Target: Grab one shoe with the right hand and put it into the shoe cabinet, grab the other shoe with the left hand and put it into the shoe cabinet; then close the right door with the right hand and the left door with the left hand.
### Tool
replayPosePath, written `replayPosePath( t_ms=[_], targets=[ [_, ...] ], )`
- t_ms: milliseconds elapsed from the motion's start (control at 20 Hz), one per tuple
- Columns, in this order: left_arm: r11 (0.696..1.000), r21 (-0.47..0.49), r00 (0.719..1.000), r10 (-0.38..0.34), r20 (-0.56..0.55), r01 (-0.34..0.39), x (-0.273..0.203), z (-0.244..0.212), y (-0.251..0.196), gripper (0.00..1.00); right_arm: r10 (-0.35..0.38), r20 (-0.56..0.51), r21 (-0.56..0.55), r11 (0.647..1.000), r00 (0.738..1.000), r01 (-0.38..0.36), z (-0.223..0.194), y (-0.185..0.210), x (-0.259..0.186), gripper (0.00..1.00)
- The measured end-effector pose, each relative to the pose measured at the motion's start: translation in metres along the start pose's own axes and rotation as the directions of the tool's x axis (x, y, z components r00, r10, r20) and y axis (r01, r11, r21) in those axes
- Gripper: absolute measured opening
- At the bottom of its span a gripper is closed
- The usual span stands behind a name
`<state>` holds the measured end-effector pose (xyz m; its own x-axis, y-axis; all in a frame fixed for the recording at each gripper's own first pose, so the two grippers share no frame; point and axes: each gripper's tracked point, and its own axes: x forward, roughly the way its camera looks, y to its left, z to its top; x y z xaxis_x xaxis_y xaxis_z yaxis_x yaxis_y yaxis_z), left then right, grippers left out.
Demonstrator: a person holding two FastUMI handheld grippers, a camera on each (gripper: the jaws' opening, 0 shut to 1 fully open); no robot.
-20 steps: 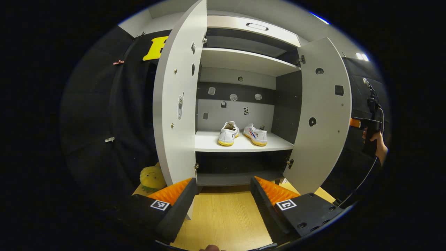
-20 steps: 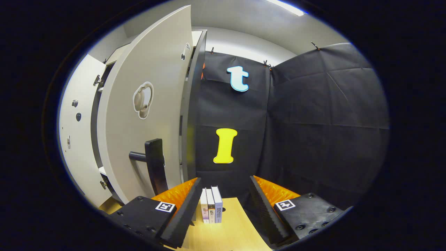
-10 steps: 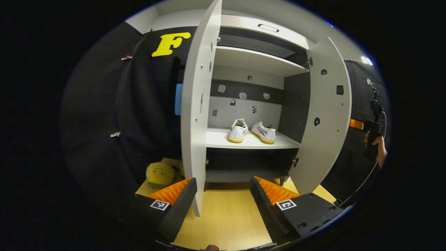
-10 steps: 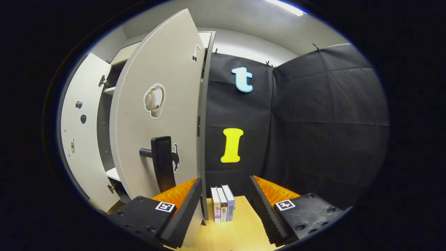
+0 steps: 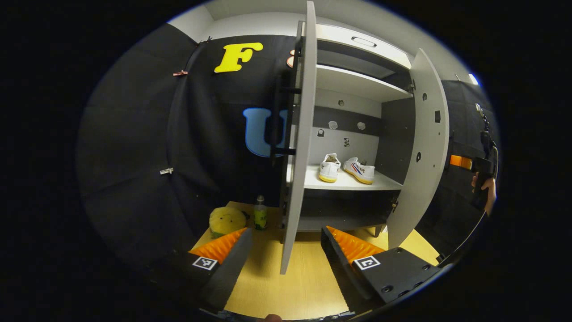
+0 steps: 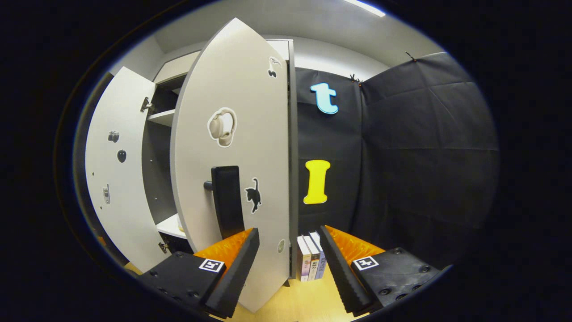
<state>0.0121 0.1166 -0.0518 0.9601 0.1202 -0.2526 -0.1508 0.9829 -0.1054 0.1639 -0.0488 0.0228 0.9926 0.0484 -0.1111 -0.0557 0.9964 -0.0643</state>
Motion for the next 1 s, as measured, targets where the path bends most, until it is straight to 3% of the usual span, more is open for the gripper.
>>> replayPosePath(
  t_ms=[150, 400, 650, 1000],
  targets=[
    [1.0, -0.007, 1.0, 0.022, 0.002, -0.022, -0.007, 0.001, 0.019, 0.95, 0.048, -0.013, 0.01, 0.999, 0.999, -0.048, -0.007, 0.038, -0.001, 0.94],
    [0.998, -0.011, 0.998, 0.06, 0.012, -0.059, -0.01, 0.011, 0.052, 0.95, 0.062, -0.017, 0.013, 0.998, 0.998, -0.062, -0.015, 0.074, -0.016, 0.98],
    [0.992, 0.024, 0.991, 0.12, 0.056, -0.121, 0.013, 0.049, 0.097, 0.95, 0.04, -0.07, 0.034, 0.999, 0.997, -0.037, -0.046, 0.087, -0.051, 0.98],
    [0.997, 0.026, 0.985, 0.067, 0.161, -0.072, 0.061, 0.137, 0.107, 0.95, -0.002, -0.206, 0.081, 0.996, 0.979, 0.02, -0.108, 0.088, -0.103, 0.98]
  ],
)
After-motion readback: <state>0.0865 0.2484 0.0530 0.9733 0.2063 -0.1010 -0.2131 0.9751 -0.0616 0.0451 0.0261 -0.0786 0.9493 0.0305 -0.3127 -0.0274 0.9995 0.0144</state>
